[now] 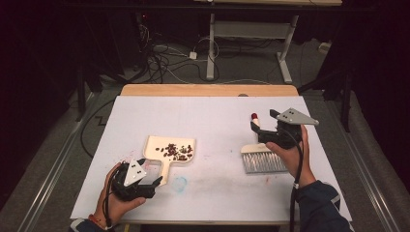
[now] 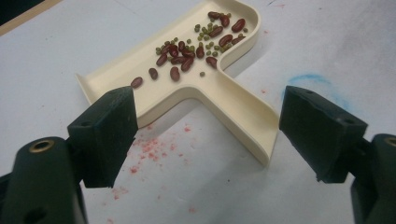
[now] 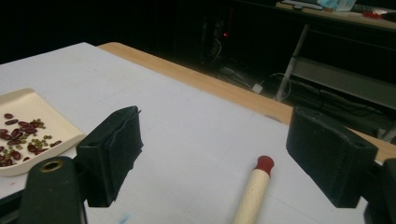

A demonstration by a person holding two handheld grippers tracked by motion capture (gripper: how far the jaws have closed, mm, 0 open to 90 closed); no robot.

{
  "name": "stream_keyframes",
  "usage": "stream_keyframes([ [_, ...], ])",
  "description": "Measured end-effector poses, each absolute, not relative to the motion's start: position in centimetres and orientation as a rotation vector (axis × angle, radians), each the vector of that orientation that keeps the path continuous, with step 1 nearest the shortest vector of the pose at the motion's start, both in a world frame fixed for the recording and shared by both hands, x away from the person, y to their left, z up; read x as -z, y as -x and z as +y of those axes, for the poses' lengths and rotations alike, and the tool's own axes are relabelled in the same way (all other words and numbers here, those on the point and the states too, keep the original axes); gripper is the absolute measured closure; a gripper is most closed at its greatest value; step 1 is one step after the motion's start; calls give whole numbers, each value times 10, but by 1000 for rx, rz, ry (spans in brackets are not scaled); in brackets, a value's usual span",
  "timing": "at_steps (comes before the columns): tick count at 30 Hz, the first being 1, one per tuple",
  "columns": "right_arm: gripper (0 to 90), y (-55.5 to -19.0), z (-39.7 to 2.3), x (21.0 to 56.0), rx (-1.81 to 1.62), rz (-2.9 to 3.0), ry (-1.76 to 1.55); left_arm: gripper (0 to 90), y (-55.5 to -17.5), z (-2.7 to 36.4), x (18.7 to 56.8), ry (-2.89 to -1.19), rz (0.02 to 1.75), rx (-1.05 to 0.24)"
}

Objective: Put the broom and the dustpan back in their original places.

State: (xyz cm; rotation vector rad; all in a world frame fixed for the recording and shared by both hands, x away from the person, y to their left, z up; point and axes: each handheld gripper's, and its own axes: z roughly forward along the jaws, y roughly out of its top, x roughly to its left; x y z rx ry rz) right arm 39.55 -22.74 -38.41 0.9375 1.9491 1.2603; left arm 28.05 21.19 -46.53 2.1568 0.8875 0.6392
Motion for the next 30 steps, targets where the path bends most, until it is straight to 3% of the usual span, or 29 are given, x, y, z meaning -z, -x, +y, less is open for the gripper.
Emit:
stream_keyframes([
  [30,180,-352,-231,376,-1224,1982,-791,188,-280,209,466,-2179,864,-642],
])
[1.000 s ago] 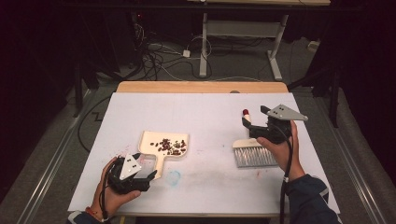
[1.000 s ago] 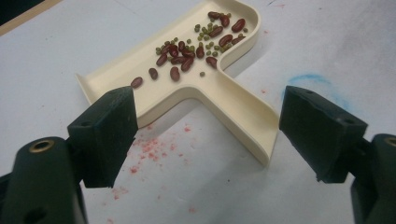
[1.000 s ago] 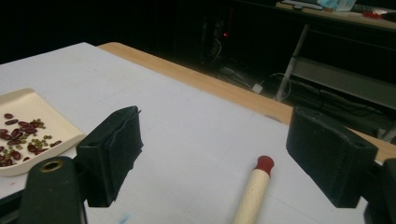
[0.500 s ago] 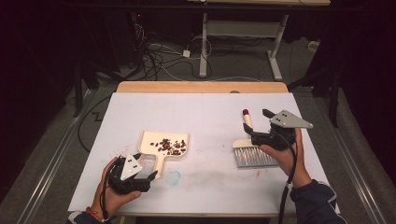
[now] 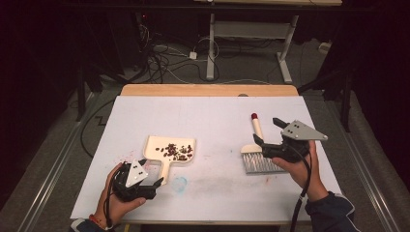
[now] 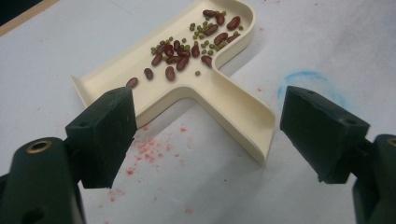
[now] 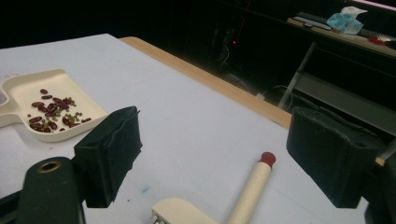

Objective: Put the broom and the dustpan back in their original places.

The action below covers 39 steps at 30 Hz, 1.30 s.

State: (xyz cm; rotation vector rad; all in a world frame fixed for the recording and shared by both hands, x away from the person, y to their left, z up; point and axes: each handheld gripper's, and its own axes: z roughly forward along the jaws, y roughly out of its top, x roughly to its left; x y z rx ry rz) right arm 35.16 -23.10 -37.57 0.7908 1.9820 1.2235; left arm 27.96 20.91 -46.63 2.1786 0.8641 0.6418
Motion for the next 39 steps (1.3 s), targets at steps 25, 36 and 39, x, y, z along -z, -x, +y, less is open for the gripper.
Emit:
stream_keyframes([
  [25,190,-324,-249,391,-1224,2027,-708,188,-281,206,468,-2201,842,-647],
  [36,202,-317,-256,408,-1235,2029,-710,188,-281,207,468,-2199,844,-646],
  [39,201,-316,-258,413,-1216,2032,-712,188,-281,206,469,-2207,838,-651],
])
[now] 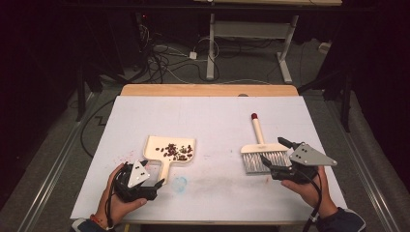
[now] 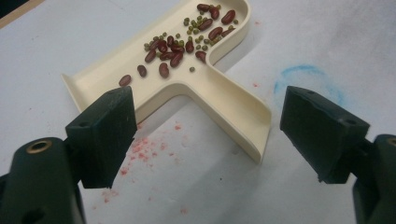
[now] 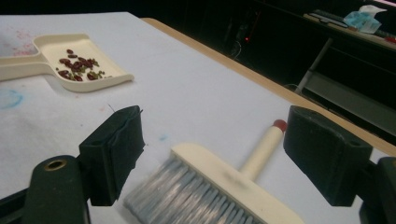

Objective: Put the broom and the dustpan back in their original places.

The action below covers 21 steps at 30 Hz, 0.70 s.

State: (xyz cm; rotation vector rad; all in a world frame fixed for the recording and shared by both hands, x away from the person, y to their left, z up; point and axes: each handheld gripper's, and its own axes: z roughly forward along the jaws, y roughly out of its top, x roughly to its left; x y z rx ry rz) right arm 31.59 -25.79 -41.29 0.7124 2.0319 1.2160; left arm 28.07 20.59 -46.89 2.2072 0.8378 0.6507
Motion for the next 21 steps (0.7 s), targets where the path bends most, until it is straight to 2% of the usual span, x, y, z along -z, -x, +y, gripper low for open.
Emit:
stream_keyframes([
  [21,198,-299,-274,447,-1169,2078,-739,188,-283,205,471,-2207,835,-645],
])
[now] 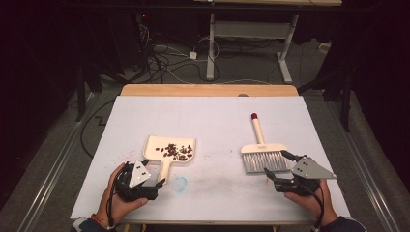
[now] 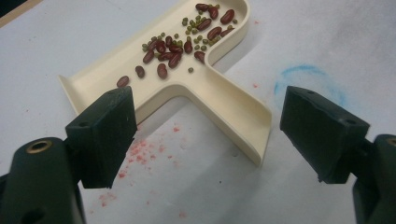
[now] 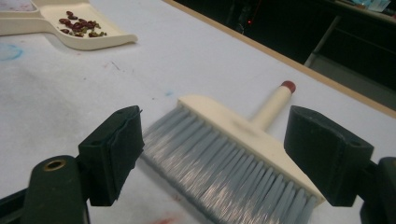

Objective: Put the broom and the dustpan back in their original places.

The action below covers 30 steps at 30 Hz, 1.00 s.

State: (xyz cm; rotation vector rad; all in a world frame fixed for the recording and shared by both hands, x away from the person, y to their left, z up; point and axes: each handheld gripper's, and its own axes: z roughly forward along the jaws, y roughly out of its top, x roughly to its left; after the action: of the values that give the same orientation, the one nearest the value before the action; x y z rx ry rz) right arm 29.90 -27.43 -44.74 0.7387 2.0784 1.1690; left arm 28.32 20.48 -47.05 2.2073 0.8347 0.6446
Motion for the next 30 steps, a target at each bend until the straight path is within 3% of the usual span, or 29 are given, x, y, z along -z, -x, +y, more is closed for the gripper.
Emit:
stream_keyframes([
  [12,198,-286,-284,469,-1117,2134,-778,188,-284,205,471,-2200,833,-643],
  [30,197,-280,-279,460,-1139,2099,-732,188,-278,204,469,-2209,819,-650],
])
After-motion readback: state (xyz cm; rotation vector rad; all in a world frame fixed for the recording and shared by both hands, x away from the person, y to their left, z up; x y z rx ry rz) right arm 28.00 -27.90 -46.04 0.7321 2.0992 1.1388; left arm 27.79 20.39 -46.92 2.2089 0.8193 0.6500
